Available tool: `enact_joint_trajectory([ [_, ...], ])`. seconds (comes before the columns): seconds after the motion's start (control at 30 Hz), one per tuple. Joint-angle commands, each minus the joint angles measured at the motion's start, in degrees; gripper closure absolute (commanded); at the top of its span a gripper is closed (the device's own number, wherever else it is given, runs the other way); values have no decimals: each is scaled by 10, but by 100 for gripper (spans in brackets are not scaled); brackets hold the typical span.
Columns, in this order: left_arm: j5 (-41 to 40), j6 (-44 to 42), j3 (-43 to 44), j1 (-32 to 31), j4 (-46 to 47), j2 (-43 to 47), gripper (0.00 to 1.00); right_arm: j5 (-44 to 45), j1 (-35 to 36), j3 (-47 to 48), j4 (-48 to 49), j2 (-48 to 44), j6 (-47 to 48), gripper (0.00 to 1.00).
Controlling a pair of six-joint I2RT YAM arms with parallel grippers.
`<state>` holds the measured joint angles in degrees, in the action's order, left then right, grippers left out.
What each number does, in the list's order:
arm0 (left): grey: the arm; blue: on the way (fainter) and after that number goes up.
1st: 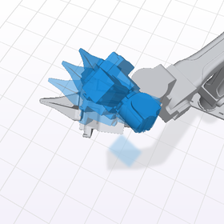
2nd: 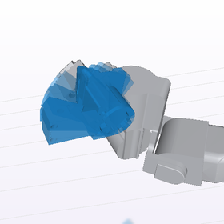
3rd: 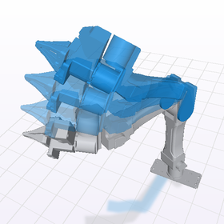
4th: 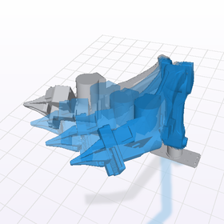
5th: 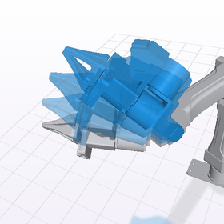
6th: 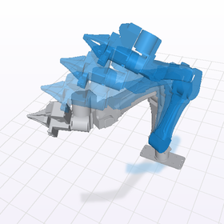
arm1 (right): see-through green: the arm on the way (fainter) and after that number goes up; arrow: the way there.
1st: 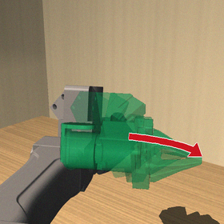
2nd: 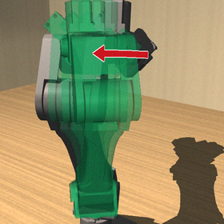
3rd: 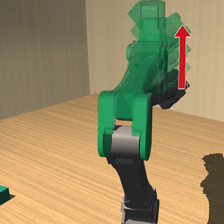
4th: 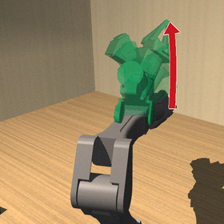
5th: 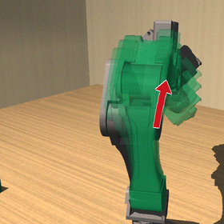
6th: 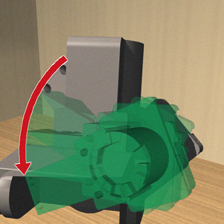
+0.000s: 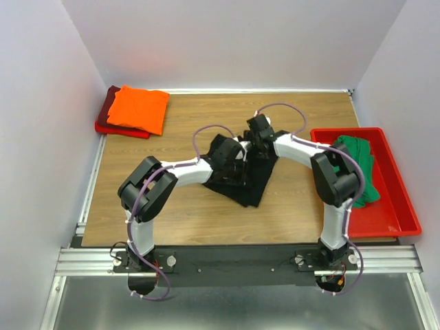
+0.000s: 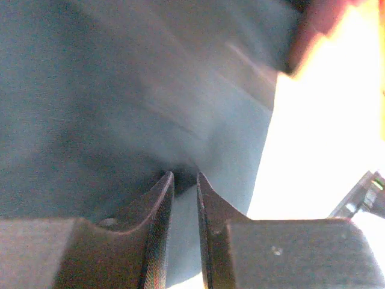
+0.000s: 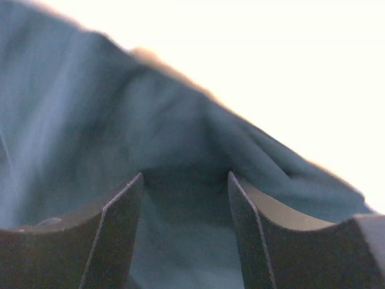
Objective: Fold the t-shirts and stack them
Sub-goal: Fold the tshirt
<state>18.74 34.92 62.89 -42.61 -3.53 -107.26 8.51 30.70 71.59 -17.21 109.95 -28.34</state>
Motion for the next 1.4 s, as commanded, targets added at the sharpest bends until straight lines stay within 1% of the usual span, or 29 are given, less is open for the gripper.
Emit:
enact_joint_trajectory([
  [0.0,72,25,32,-19,15,-8,65,-28,-23,107,-7,92,21,35],
  [0.03,90,32,41,-19,30,-16,62,-45,-26,130,-8,104,28,35],
  [0.07,97,36,57,-19,33,-18,55,-61,-26,177,-7,131,33,34],
  [0.1,102,44,64,-18,47,-19,52,-73,-27,195,-7,141,38,34],
  [0.17,111,48,73,-13,64,-11,47,-82,-29,230,-8,157,46,33],
  [0.2,112,47,77,-8,63,-7,46,-111,-31,250,-8,161,48,32],
  [0.23,110,45,75,4,64,12,43,-118,-31,253,-5,156,56,30],
  [0.3,109,45,55,27,63,46,43,-126,-34,259,-5,145,63,27],
  [0.33,108,47,47,55,63,58,43,-134,-36,259,-3,141,67,27],
  [0.4,100,48,22,84,60,85,43,-146,-41,258,-2,129,63,26],
  [0.43,87,48,13,118,49,113,44,-154,-43,254,-3,116,56,25],
  [0.5,62,38,6,151,36,133,46,-162,-45,247,-2,101,48,25],
  [0.53,32,31,9,165,1,140,47,-161,-45,235,-3,81,38,25],
  [0.57,22,25,14,178,-11,138,47,-163,-45,227,-3,72,35,25],
  [0.6,18,9,34,201,-19,133,48,-162,-44,219,-3,60,27,25],
  [0.67,0,-7,64,212,-47,96,48,-175,-42,181,-4,24,3,27],
  [0.7,0,-25,99,215,-55,80,48,-165,-30,165,-5,12,-2,28],
  [0.73,3,-32,118,216,-75,45,47,-153,-22,150,-11,-2,-10,30],
  [0.8,0,-43,168,216,-93,12,44,-126,0,113,-21,-34,-15,30],
  [0.87,2,-47,191,216,-97,-21,41,-90,33,81,-38,-52,-26,31],
  [0.93,1,-48,202,216,-97,-44,39,-68,62,56,-44,-73,-41,32],
  [1.1,-9,-60,246,216,-111,-92,39,-5,111,10,-61,-84,-59,33],
  [1.3,11,-63,259,213,-97,-119,39,26,150,4,-67,-62,-78,34],
  [1.37,15,-64,261,213,-95,-124,39,27,154,9,-68,-55,-80,37],
])
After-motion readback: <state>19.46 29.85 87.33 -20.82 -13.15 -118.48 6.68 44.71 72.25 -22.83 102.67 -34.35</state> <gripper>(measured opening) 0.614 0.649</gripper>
